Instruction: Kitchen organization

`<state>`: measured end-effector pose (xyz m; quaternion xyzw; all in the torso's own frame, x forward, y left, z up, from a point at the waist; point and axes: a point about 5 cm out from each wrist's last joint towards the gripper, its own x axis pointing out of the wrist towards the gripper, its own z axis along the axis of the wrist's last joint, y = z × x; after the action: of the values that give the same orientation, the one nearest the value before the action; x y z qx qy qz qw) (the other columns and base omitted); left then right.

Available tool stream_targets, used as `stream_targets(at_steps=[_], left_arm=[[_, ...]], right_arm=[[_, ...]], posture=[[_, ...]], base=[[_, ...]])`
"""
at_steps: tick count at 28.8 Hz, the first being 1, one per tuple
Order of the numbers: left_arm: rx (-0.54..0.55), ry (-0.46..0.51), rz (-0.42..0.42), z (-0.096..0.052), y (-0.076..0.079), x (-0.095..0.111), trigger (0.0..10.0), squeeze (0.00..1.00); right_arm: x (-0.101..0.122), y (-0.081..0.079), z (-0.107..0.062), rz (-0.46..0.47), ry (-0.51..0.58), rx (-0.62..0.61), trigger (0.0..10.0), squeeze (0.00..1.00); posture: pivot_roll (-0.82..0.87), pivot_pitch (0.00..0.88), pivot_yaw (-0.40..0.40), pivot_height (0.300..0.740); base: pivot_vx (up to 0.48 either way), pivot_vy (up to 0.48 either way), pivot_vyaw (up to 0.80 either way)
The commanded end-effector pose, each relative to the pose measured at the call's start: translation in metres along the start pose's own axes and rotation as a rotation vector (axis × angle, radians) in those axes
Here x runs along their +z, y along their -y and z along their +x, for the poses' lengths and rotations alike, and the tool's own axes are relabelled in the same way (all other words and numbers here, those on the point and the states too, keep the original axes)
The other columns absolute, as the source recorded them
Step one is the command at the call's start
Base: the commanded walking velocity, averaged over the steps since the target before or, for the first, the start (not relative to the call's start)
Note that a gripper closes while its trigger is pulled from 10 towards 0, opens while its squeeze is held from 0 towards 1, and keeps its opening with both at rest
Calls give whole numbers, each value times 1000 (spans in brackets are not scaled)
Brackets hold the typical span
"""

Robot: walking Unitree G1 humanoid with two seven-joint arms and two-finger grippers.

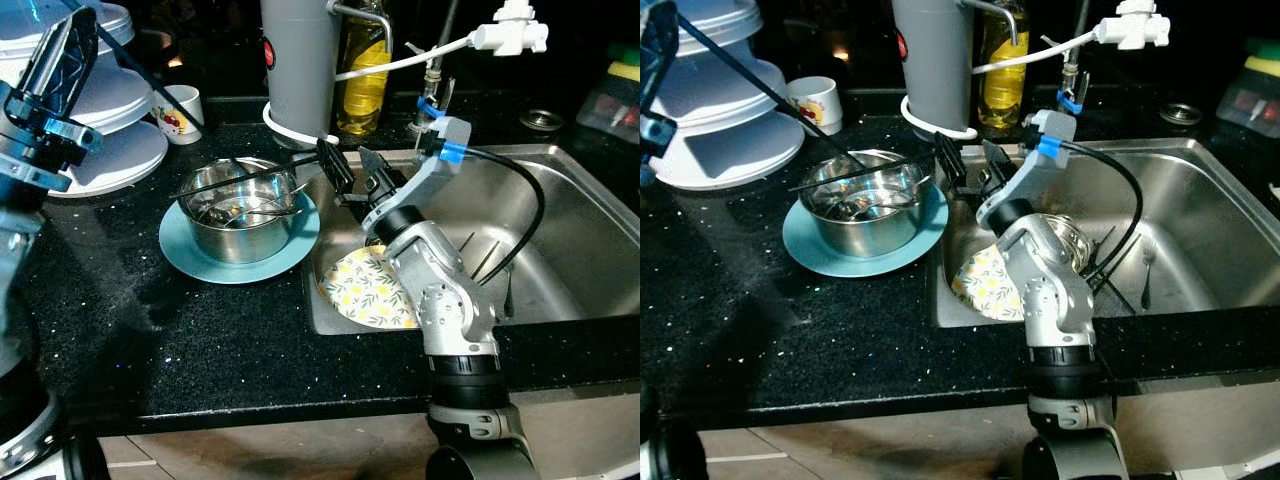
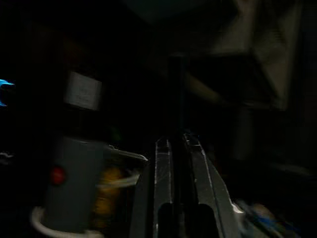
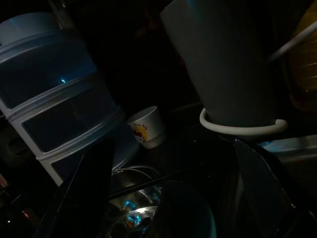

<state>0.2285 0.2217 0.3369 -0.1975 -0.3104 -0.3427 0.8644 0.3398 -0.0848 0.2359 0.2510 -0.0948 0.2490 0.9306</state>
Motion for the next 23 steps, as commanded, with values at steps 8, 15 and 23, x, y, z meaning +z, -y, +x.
stream_targets(at_steps=[8,15,23], left_arm=[[-283,-387,-109,-38,43,-38,235,0],[-223,-483,-98,-41,49,-60,10000,0],[-38,-449,-29,-32,32,-68,10000,0]], right_arm=[[-8,9,4,18,-52,-23,10000,0],[-15,18,8,87,-116,-62,10000,0],[-17,18,17,187,-145,-38,10000,0]], posture=[[98,0,-54,740],[101,0,-55,740],[119,0,-70,740]], base=[[0,0,0],[0,0,0],[0,0,0]])
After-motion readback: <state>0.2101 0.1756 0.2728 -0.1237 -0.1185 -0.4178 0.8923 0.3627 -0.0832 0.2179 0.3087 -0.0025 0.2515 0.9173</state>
